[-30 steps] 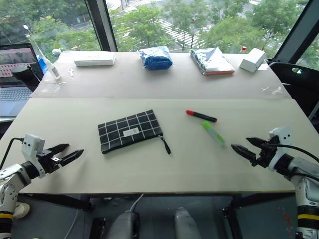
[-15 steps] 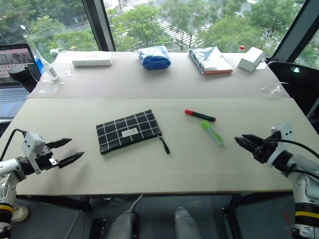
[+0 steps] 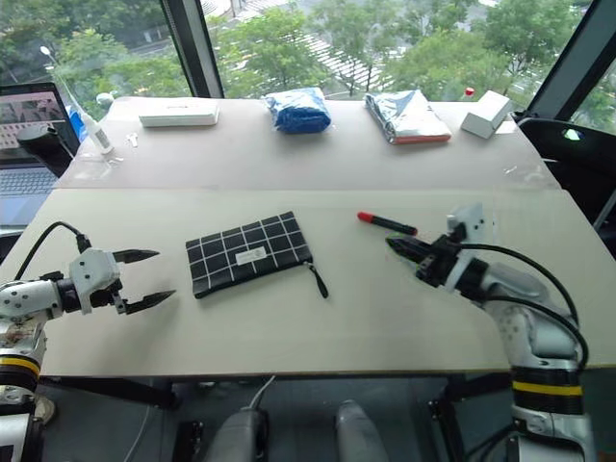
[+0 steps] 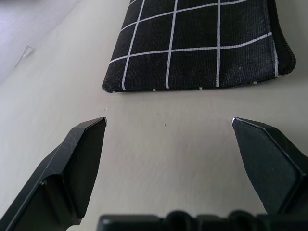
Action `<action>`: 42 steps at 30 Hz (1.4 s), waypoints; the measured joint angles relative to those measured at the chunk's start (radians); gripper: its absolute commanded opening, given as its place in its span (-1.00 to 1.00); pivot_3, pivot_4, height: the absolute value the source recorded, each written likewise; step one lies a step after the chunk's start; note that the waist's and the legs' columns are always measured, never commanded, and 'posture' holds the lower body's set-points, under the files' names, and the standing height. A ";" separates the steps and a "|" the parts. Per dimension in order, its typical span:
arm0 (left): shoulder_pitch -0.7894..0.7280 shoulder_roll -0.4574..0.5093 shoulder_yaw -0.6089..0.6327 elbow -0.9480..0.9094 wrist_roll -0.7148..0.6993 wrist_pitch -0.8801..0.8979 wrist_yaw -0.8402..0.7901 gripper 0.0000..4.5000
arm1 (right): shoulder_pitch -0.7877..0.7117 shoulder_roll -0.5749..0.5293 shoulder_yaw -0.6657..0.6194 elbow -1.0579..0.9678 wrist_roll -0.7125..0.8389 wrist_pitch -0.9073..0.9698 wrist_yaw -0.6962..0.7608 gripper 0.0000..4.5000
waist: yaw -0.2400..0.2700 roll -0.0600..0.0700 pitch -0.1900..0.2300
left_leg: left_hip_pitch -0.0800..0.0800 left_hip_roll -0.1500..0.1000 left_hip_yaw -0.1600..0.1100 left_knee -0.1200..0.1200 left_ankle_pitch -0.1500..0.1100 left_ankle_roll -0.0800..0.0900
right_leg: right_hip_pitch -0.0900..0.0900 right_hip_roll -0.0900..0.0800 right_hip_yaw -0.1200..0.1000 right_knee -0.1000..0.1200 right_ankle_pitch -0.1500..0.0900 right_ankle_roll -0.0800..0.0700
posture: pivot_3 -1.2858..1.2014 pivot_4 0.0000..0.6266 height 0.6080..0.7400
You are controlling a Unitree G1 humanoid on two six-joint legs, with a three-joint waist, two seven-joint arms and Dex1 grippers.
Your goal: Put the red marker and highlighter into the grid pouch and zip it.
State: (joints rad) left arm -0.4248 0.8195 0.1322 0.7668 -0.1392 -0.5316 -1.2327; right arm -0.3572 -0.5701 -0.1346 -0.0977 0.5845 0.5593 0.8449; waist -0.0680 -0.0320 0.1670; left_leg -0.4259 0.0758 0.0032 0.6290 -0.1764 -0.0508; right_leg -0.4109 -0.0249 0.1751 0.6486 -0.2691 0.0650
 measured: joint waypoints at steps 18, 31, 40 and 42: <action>-0.201 -0.007 -0.143 0.217 0.151 -0.321 0.072 1.00 | -0.295 0.288 0.405 0.321 -0.450 -0.076 -0.254 -0.98 | 0.024 0.000 0.000 | -0.006 0.000 0.000 0.006 0.000 0.000 | -0.011 0.000 0.000 0.015 -0.001 -0.002 | 0.03 -0.52 1.00; -0.226 -0.068 -0.168 0.217 0.113 -0.337 0.000 1.00 | -0.341 0.225 0.545 0.376 -0.667 -0.288 -0.179 -0.98 | 0.024 0.000 0.000 | -0.006 0.000 0.000 0.006 0.000 0.000 | -0.010 0.000 -0.001 0.015 -0.001 -0.002 | 0.03 -0.52 1.00; -0.273 -0.073 -0.240 0.253 0.224 -0.518 0.116 1.00 | -0.346 0.230 0.518 0.404 -0.682 -0.309 -0.161 -0.98 | 0.033 0.000 -0.001 | -0.005 -0.001 0.000 0.008 0.001 0.000 | -0.008 0.000 -0.001 0.015 -0.001 -0.002 | 0.03 -0.52 1.00; -0.286 -0.077 -0.253 0.272 0.257 -0.549 0.164 1.00 | -0.346 0.230 0.515 0.406 -0.684 -0.309 -0.159 -0.98 | 0.035 0.000 -0.001 | -0.005 -0.001 0.000 0.009 0.001 0.000 | -0.008 0.000 -0.001 0.016 -0.001 -0.002 | 0.03 -0.52 1.00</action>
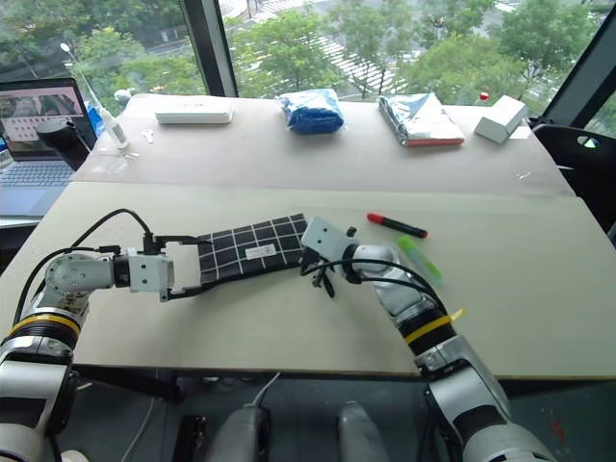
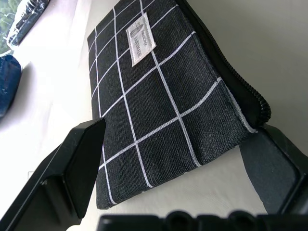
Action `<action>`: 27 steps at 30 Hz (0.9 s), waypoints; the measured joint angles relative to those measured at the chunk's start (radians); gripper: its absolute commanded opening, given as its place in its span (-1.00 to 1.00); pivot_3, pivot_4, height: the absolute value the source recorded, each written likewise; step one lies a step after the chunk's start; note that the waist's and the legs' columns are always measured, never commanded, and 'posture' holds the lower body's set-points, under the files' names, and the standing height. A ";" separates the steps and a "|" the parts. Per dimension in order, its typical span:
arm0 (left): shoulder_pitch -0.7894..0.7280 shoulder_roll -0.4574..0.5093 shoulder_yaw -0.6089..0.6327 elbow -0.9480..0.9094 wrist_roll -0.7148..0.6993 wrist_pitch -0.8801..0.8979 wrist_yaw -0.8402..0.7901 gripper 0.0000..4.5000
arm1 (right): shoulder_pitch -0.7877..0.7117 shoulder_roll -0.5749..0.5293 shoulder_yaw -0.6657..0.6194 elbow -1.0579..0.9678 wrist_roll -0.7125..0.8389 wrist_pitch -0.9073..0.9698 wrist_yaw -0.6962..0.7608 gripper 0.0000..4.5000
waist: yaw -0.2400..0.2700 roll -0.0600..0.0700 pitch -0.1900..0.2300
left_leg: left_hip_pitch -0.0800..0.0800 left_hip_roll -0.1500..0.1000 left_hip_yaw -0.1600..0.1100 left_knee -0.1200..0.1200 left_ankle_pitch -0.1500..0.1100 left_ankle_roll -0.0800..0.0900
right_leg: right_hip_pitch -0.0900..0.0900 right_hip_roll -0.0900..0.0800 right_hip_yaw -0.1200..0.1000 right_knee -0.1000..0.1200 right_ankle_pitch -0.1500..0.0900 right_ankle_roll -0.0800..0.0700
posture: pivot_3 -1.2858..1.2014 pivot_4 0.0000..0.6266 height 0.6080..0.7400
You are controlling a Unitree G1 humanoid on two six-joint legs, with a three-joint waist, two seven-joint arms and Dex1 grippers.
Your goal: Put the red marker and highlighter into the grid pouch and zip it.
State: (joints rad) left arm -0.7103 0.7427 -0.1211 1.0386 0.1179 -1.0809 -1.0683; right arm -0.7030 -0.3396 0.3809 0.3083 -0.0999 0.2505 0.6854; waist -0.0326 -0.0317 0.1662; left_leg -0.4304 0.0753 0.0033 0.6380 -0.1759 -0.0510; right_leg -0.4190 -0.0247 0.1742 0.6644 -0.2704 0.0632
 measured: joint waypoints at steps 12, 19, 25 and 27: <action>-0.048 -0.038 -0.063 0.057 0.063 -0.068 0.108 0.78 | 0.004 0.005 -0.008 0.005 -0.006 0.000 0.003 -1.00 | 0.018 0.000 0.000 | 0.000 0.000 0.000 0.000 0.000 0.000 | 0.000 0.000 0.000 0.000 0.000 0.000 | 0.03 -0.52 1.00; -0.049 -0.073 -0.094 0.074 0.046 -0.076 0.065 -0.36 | 0.006 0.005 -0.012 0.005 -0.006 0.000 0.003 -1.00 | 0.019 0.000 0.000 | 0.000 0.000 0.000 0.000 0.000 0.000 | 0.000 0.000 0.000 0.000 0.000 0.000 | 0.03 -0.52 1.00; -0.062 -0.081 -0.099 0.075 0.023 -0.076 0.018 -0.99 | 0.006 0.005 -0.015 0.005 -0.006 0.000 0.003 -1.00 | 0.016 0.000 0.000 | -0.001 0.000 0.000 0.000 0.000 0.000 | -0.001 0.000 0.000 0.000 0.000 0.000 | 0.03 -0.52 1.00; -0.062 -0.084 -0.099 0.075 0.009 -0.073 -0.002 -1.00 | 0.006 0.005 -0.016 0.005 -0.005 -0.001 0.004 -0.87 | 0.016 0.000 0.000 | -0.001 0.000 0.000 0.000 0.000 0.000 | -0.001 0.000 0.000 0.000 0.000 0.000 | 0.03 -0.52 1.00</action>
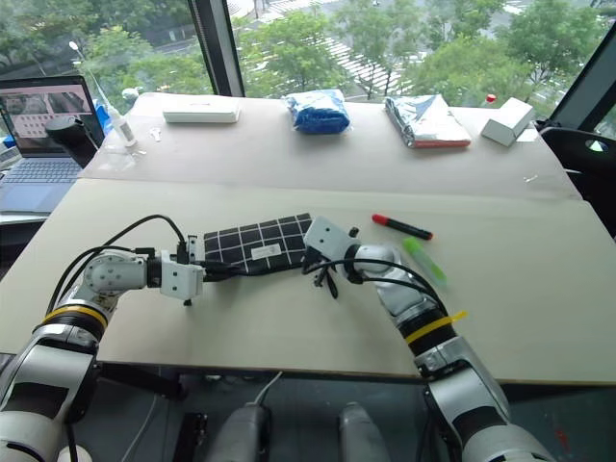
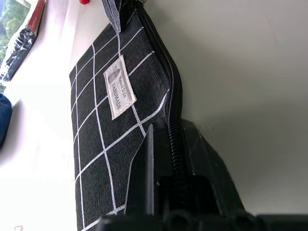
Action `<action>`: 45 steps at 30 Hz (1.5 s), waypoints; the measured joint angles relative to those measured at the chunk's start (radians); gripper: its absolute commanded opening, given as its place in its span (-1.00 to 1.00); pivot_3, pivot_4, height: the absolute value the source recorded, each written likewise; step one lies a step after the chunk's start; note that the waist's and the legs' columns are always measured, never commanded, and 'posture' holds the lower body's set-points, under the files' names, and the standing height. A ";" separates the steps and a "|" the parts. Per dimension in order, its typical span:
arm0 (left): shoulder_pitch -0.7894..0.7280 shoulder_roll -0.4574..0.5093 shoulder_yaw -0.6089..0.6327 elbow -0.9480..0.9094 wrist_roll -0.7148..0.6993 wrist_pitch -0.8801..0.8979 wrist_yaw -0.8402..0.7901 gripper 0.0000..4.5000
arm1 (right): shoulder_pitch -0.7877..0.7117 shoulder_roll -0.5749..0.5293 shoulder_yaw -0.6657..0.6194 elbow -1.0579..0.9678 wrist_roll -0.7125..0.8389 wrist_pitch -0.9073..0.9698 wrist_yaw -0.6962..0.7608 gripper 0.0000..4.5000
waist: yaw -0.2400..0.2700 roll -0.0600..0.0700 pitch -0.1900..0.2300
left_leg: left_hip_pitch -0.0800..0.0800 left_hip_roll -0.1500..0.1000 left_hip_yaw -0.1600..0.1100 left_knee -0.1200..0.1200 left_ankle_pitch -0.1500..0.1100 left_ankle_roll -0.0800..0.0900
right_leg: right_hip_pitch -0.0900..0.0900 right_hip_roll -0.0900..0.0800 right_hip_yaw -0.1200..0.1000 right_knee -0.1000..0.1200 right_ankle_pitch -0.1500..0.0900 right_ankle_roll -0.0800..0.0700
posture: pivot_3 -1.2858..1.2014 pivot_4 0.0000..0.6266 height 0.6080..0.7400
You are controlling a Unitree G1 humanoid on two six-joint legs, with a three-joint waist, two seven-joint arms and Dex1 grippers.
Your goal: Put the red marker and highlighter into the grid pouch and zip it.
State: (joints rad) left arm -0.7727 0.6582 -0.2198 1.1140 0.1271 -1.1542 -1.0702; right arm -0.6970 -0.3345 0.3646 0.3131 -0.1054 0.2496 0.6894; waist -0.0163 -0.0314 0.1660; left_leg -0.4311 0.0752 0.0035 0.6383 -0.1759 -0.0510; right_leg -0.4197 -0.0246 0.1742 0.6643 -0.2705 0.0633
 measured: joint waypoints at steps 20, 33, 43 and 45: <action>0.119 -0.103 0.196 -0.201 -0.272 0.523 -0.053 -1.00 | 0.048 -0.057 -0.428 -0.274 0.514 0.513 0.068 0.36 | -0.010 0.000 0.000 | -0.003 0.000 -0.002 0.000 0.000 0.000 | -0.002 0.000 -0.002 0.000 0.000 0.000 | 0.03 -0.52 1.00; 0.174 -0.132 0.222 -0.383 -0.293 0.659 -0.030 -1.00 | 0.034 -0.015 -0.250 -0.098 0.310 0.337 -0.028 0.36 | -0.032 0.000 0.001 | -0.005 0.000 -0.003 0.000 0.000 0.000 | -0.003 0.000 -0.002 -0.001 0.000 0.000 | 0.03 -0.52 1.00; 0.191 -0.139 0.226 -0.409 -0.293 0.677 -0.026 -1.00 | -0.043 0.049 -0.224 0.074 0.266 0.242 -0.031 0.36 | -0.032 0.000 0.001 | -0.005 0.000 -0.003 0.000 0.000 0.000 | -0.003 0.000 -0.002 -0.001 0.000 0.000 | 0.03 -0.52 1.00; 0.191 -0.143 0.226 -0.409 -0.293 0.677 -0.023 -1.00 | -0.046 0.062 -0.221 0.097 0.265 0.237 -0.025 0.36 | -0.032 0.000 0.001 | -0.005 0.000 -0.003 0.000 0.000 0.000 | -0.003 0.000 -0.002 -0.001 0.000 0.000 | 0.03 -0.52 1.00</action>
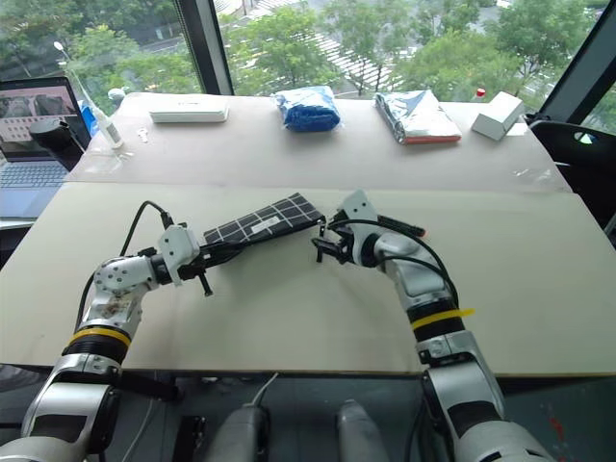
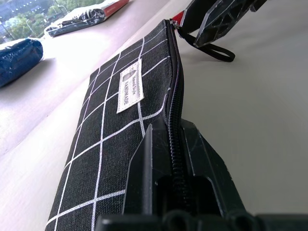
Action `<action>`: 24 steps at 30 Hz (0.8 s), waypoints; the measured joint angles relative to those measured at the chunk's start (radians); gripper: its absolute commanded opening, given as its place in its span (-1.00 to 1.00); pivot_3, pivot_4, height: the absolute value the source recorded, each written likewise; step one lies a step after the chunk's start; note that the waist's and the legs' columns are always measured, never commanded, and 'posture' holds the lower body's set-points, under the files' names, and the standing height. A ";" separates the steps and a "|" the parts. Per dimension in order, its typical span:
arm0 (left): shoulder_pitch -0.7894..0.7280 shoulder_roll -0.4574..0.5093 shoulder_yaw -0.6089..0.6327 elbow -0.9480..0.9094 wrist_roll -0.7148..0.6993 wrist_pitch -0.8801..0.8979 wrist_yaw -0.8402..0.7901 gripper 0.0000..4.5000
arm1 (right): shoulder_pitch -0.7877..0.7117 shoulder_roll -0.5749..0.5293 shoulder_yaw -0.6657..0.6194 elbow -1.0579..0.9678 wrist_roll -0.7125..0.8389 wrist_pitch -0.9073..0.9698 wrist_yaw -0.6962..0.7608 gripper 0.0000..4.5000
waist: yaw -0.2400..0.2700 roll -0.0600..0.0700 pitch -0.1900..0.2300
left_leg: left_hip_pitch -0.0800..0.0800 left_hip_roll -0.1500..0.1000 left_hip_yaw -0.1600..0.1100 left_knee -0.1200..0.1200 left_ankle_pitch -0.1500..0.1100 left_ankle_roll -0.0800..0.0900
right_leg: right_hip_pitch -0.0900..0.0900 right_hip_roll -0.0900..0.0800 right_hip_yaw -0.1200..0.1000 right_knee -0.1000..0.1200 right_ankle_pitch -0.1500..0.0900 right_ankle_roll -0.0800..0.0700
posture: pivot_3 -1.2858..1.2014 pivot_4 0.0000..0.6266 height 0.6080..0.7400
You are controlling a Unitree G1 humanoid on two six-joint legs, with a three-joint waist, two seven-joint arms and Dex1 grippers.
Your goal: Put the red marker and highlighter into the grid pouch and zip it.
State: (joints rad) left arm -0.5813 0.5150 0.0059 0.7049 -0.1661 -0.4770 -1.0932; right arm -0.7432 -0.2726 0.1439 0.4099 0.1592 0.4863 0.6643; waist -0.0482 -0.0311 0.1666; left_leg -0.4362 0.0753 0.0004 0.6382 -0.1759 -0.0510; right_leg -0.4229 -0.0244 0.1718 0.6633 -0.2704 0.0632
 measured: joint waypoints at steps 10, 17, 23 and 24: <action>0.008 -0.009 0.000 -0.014 0.000 0.001 0.014 -1.00 | -0.006 0.009 0.008 0.038 -0.021 -0.041 0.045 -0.89 | -0.002 0.000 0.000 | 0.000 0.000 0.000 0.000 0.000 0.000 | 0.000 0.000 0.000 0.000 0.000 0.000 | 0.03 -0.52 1.00; 0.013 -0.009 0.001 -0.017 0.000 0.003 0.015 -1.00 | -0.003 0.017 0.093 -0.017 -0.029 -0.043 0.156 -0.99 | -0.006 0.000 0.000 | 0.000 0.000 0.000 0.000 0.000 0.000 | 0.000 0.000 0.000 0.000 0.000 0.000 | 0.03 -0.52 1.00; 0.012 -0.013 0.004 -0.016 0.000 0.003 0.014 -1.00 | -0.020 0.113 0.170 -0.035 -0.063 -0.043 0.171 -0.99 | -0.012 0.000 0.000 | 0.000 0.000 -0.001 0.000 0.000 0.000 | 0.000 0.000 -0.001 0.001 0.000 0.000 | 0.03 -0.52 1.00; 0.012 -0.015 0.004 -0.016 0.000 0.003 0.014 -1.00 | -0.037 0.136 0.174 -0.027 -0.068 -0.045 0.163 -0.99 | -0.013 0.000 0.000 | 0.000 0.000 -0.002 0.000 0.000 0.000 | 0.000 0.000 -0.002 0.001 0.000 0.000 | 0.03 -0.52 1.00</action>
State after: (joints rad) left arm -0.5690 0.5001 0.0097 0.6890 -0.1660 -0.4741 -1.0789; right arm -0.7806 -0.1362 0.3180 0.3831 0.0917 0.4412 0.8268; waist -0.0616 -0.0309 0.1667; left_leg -0.4367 0.0754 -0.0013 0.6382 -0.1759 -0.0510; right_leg -0.4233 -0.0242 0.1701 0.6639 -0.2704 0.0632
